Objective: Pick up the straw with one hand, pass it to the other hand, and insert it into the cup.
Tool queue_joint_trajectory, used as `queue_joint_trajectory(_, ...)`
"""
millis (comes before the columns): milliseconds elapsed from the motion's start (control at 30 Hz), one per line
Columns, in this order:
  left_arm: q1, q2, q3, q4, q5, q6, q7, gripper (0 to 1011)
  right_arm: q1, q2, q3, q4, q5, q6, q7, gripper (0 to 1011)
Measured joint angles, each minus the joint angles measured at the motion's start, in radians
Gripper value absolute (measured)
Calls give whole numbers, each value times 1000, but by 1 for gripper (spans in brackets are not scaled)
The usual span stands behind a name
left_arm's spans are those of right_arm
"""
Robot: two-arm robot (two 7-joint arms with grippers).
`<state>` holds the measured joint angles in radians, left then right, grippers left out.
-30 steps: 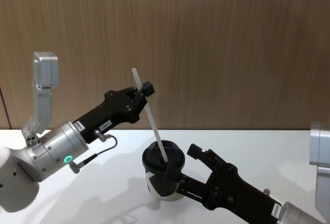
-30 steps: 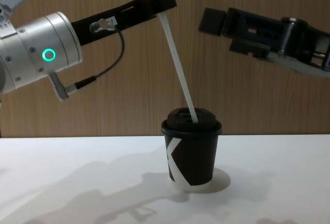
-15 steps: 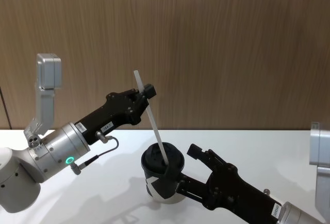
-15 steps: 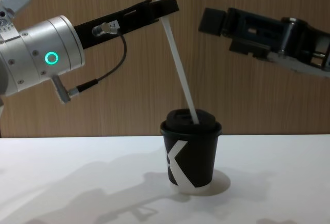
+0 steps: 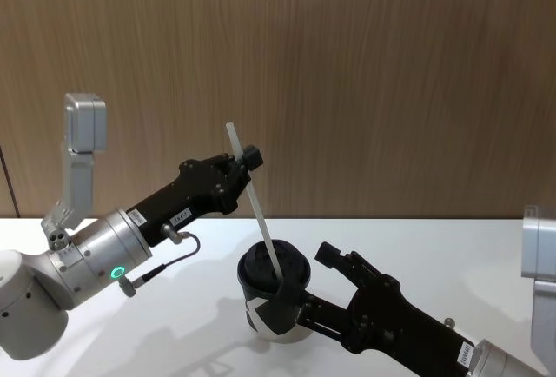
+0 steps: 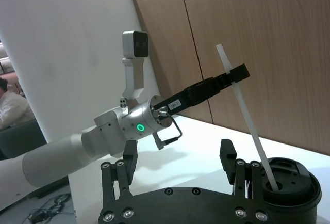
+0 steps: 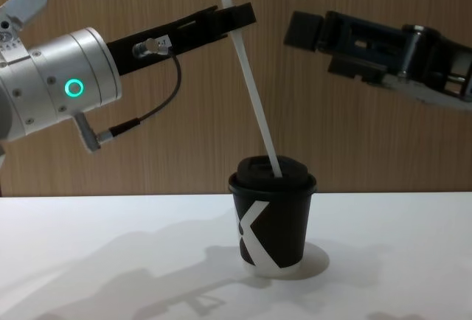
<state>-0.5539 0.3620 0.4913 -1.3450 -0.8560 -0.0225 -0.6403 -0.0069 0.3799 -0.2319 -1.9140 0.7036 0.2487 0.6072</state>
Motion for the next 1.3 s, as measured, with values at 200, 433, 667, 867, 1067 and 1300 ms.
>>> queue_joint_trajectory(200, 2, 0, 2, 4, 0, 4, 0, 12, 0, 0, 0, 0, 0, 0, 0, 1001)
queue_joint_trajectory(433, 3, -3, 6, 12, -5, 10, -4, 12, 0, 0, 0, 0, 0, 0, 0, 1001)
queue_joint_trajectory(667, 3, -8, 10, 22, -18, 16, -8, 12, 0, 0, 0, 0, 0, 0, 0, 1001)
queue_joint_trajectory(867, 6, -13, 13, 27, -30, 19, -9, 13, 0, 0, 0, 0, 0, 0, 0, 1001)
queue_joint_trajectory(1067, 8, -14, 15, 29, -38, 21, -8, 94, 0, 0, 0, 0, 0, 0, 0, 1001)
queue_joint_trajectory(1300, 14, -15, 16, 28, -45, 21, -4, 291, 0, 0, 0, 0, 0, 0, 0, 1001)
